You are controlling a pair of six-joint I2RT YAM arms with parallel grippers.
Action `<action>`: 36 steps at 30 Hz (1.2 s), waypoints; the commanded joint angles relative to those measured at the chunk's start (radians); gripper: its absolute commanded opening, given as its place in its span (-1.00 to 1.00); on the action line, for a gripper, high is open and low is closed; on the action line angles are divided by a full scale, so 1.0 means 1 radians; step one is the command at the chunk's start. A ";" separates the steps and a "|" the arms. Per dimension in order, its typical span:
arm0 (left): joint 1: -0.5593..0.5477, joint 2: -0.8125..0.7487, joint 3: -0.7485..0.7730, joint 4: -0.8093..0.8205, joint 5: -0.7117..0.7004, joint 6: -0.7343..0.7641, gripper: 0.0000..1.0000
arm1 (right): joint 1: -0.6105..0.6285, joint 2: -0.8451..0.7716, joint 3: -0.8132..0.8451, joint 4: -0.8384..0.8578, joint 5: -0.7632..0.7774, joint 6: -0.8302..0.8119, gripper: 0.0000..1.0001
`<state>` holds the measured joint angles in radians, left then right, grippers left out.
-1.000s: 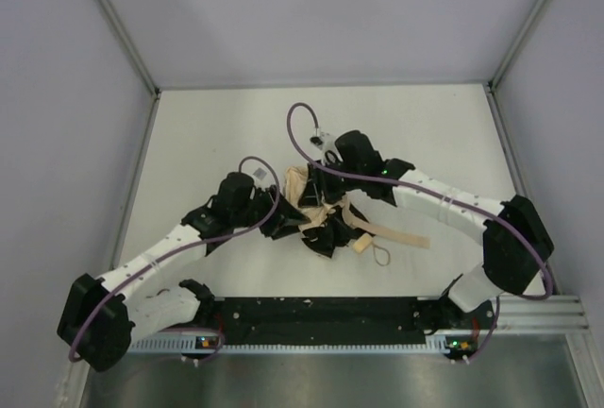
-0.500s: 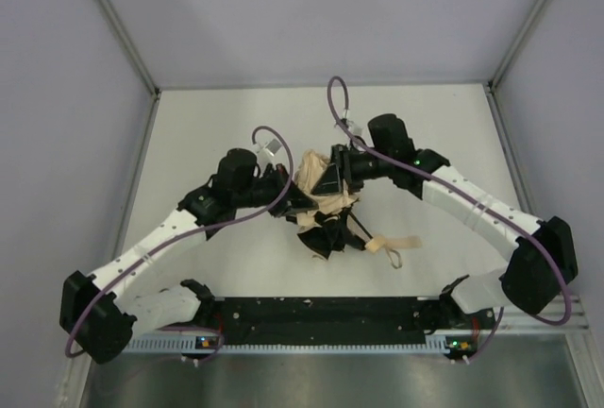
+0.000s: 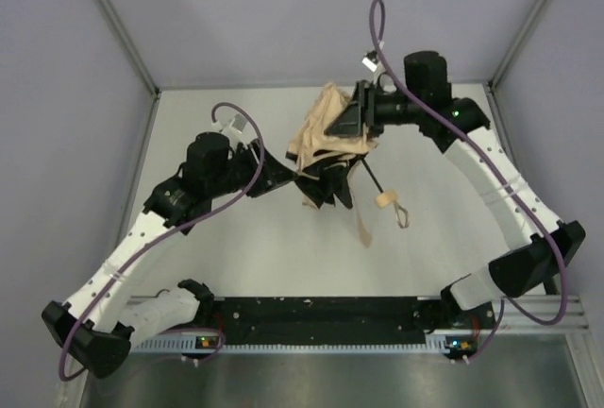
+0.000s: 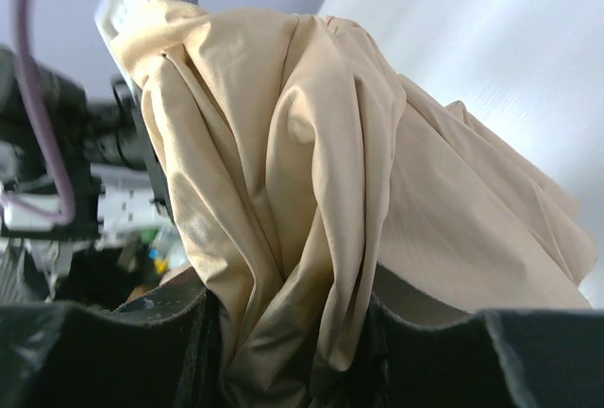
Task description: Put away the umbrella
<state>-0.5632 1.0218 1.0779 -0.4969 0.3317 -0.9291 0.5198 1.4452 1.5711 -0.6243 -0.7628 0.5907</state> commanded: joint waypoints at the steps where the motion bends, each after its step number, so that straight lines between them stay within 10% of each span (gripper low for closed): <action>1: 0.031 -0.071 0.057 -0.137 -0.152 0.010 -0.04 | -0.133 0.081 0.254 -0.032 0.011 -0.094 -1.00; 4: 0.036 -0.114 0.005 -0.039 -0.107 -0.026 0.21 | -0.193 0.170 0.430 -0.002 -0.074 -0.051 -1.00; 5: 0.040 -0.130 -0.045 0.069 -0.053 -0.045 0.83 | -0.204 0.205 0.490 -0.003 -0.108 -0.023 -1.00; 6: 0.043 -0.138 -0.085 0.160 0.001 -0.081 0.96 | -0.207 0.227 0.525 -0.005 -0.134 -0.014 -1.00; 18: 0.068 0.110 -0.070 0.464 0.210 -0.197 0.77 | -0.196 0.032 0.273 0.083 -0.240 0.052 -1.00; 27: 0.049 0.274 -0.022 0.645 0.267 -0.270 -0.22 | -0.162 -0.031 0.202 0.144 -0.262 0.126 -1.00; 30: 0.051 0.287 -0.001 0.676 0.247 -0.286 -1.00 | -0.152 -0.028 0.188 0.147 -0.259 0.121 -1.00; 36: 0.114 0.293 0.161 0.583 0.064 -0.192 -1.00 | -0.127 -0.036 0.121 0.126 -0.236 0.075 -1.00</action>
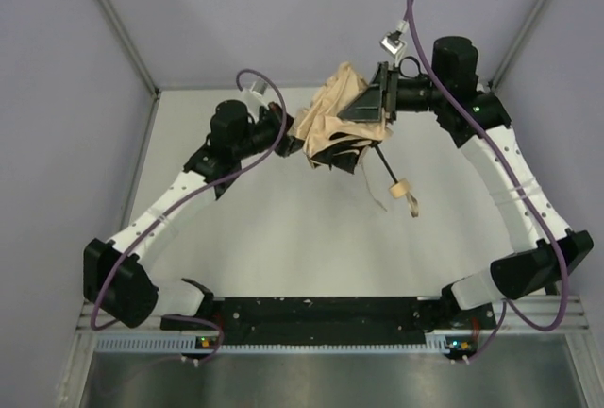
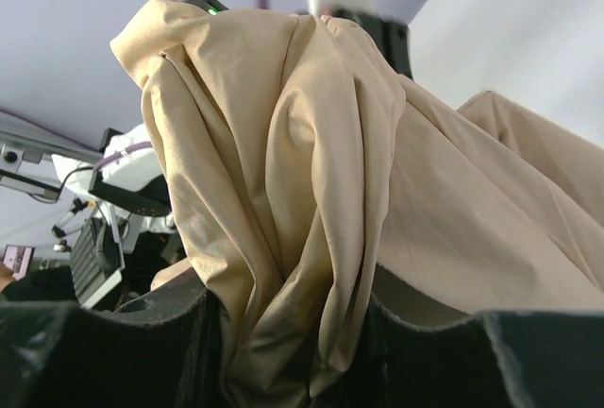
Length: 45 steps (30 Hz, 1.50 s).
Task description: Put away the umbrella
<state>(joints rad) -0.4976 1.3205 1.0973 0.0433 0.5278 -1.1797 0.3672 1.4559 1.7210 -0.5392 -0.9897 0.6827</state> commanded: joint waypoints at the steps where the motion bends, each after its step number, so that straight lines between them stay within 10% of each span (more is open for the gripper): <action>1: 0.059 -0.003 0.166 0.030 -0.158 0.074 -1.00 | 0.029 -0.046 -0.038 0.032 -0.003 -0.026 -1.00; 12: 0.019 -0.001 0.107 -0.040 -0.133 0.077 -0.99 | 0.059 0.041 0.009 -0.015 0.154 -0.081 -1.00; 17: 0.051 -0.015 0.156 -0.297 -0.218 0.204 0.06 | 0.041 0.145 0.129 -0.112 0.241 -0.184 -1.00; 20: 0.094 -0.055 0.147 -0.410 -0.252 0.250 0.33 | 0.012 0.227 0.260 -0.231 0.315 -0.303 -1.00; 30: 0.169 -0.346 -0.094 -0.585 -0.390 0.239 0.23 | 0.041 0.371 0.586 -0.433 0.869 -0.774 -1.00; 39: 0.171 -0.529 -0.322 -0.592 -0.371 0.143 0.28 | 0.427 0.252 -0.183 0.132 1.563 -1.057 -1.00; 45: 0.175 -0.661 -0.471 -0.605 -0.408 0.010 0.25 | 0.630 0.221 -0.627 0.415 1.570 -0.948 -1.00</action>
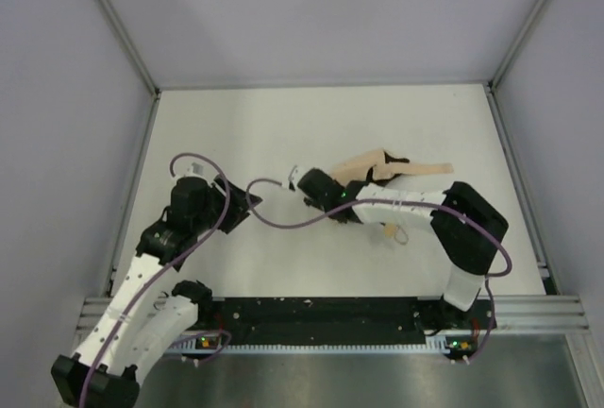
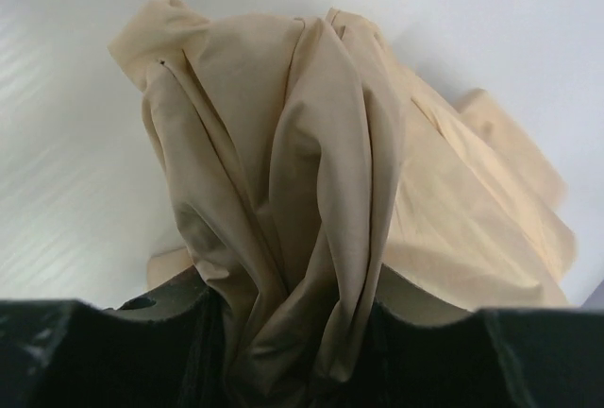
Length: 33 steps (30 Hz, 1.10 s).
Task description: Put away the umbrella
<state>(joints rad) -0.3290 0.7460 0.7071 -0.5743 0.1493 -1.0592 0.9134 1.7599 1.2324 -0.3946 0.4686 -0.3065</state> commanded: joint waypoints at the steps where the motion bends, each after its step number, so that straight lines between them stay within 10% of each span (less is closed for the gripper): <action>1: 0.008 -0.106 -0.125 0.036 -0.021 -0.133 0.25 | 0.100 -0.085 -0.174 0.270 0.044 0.076 -1.00; 12: 0.011 -0.163 -0.415 0.387 0.099 -0.427 0.34 | 0.110 -0.005 -0.350 0.319 -0.694 0.405 -1.00; 33: -0.105 0.464 -0.322 0.766 0.213 -0.403 0.58 | -0.062 0.125 -0.361 0.517 -1.071 0.518 -1.00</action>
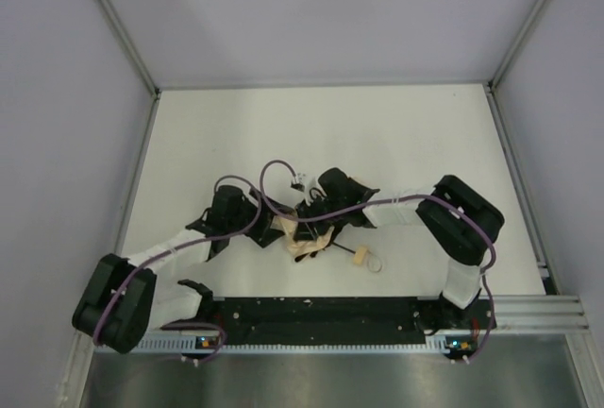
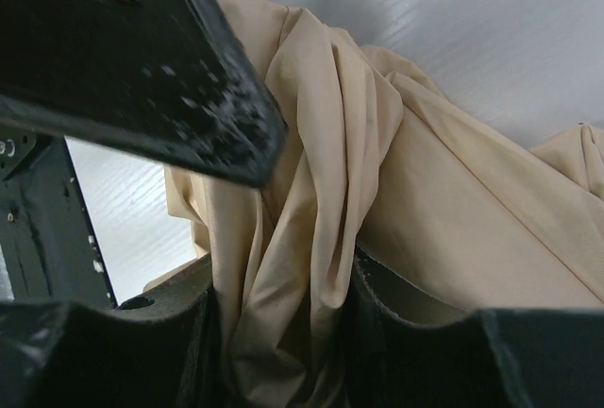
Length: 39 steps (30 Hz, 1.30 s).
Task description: Put away the umbrella
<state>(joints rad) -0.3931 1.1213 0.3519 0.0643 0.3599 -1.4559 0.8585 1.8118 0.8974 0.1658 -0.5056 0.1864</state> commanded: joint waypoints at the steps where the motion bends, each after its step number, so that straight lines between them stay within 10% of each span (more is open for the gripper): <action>1: -0.052 0.127 0.038 0.146 0.001 -0.006 0.57 | -0.012 0.075 -0.026 -0.037 -0.109 0.028 -1.00; 11: -0.069 0.276 0.183 -0.105 -0.119 0.123 0.14 | -0.038 0.109 0.035 -0.043 -0.254 -0.013 -1.00; 16: -0.073 0.394 0.251 -0.188 -0.110 0.172 -0.78 | -0.036 0.098 0.061 -0.080 -0.243 -0.025 -1.00; 19: -0.078 0.384 0.275 -0.227 -0.147 0.203 -0.91 | -0.038 0.070 0.083 -0.130 -0.176 -0.019 -0.99; 30: -0.093 0.342 0.332 -0.331 -0.194 0.212 -1.00 | -0.029 -0.175 0.265 -0.517 0.298 0.028 0.56; 39: -0.095 0.310 0.406 -0.446 -0.203 0.157 -1.00 | 0.112 -0.341 0.184 -0.500 0.553 -0.018 0.74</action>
<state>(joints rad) -0.4881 1.4567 0.7090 -0.2672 0.2371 -1.3037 0.8967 1.4757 1.1069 -0.3450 -0.0845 0.1978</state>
